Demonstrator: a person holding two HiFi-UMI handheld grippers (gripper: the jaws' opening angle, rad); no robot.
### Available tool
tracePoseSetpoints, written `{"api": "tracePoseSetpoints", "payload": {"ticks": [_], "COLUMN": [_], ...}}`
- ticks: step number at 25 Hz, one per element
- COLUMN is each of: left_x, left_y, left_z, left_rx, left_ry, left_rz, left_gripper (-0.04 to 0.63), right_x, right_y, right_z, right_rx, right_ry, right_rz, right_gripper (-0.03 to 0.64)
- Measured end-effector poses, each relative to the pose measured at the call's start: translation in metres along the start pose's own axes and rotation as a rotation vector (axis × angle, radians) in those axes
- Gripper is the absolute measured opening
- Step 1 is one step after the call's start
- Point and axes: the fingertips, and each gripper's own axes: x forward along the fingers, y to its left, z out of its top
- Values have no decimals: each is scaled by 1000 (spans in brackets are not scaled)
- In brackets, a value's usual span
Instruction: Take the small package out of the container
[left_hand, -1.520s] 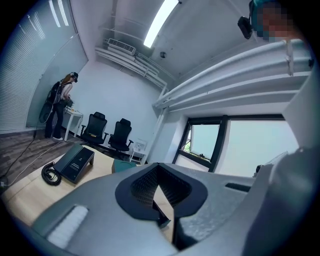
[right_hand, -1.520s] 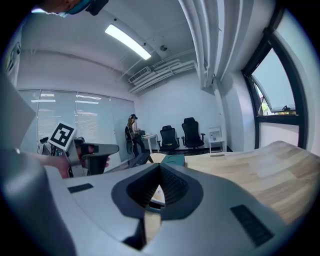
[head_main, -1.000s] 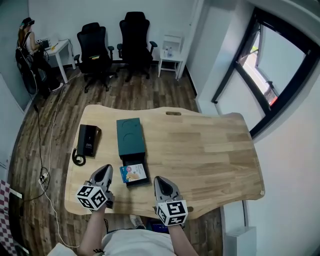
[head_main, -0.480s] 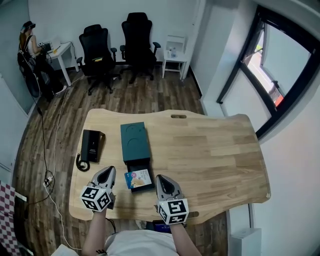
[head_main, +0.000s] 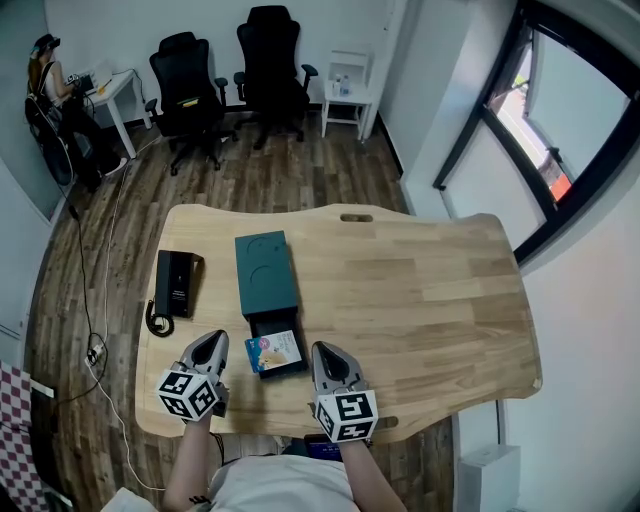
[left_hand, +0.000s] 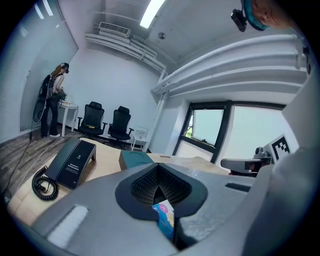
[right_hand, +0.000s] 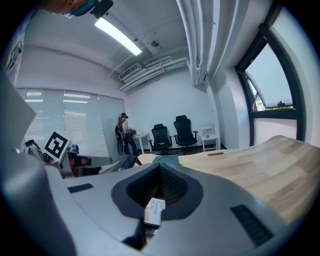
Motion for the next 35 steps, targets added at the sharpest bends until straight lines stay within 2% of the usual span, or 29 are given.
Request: {"api": "tracePoseSetpoints", "payload": {"ticks": [4,9,26,28,31,35], "left_x": [4,5,15,17,23,29], "left_y": [2,-1,-1,0,1,-1], "left_z": [-15,-46,-101,-105,-107,-111], "left_rx": [-17,-76,-242,-278,-372,-469], "left_ry": [42,114,248,252,237,243], "left_rz": [-5,-17,-46,-51,-64,-85], "left_gripper": [0,0,1,2,4,77], "right_x": [10,11,22,24,27,27], "right_y": [-2,-3,-13,-13,-12,-11], "right_z": [-10,-34,-73,-76,-81,-90], "right_rx": [5,27,58,60,64,76], "right_ry": [26,89,179,185,198,219], "right_rz": [12,17,31,37,43,44], "right_gripper": [5,5,5,5,5,5]}}
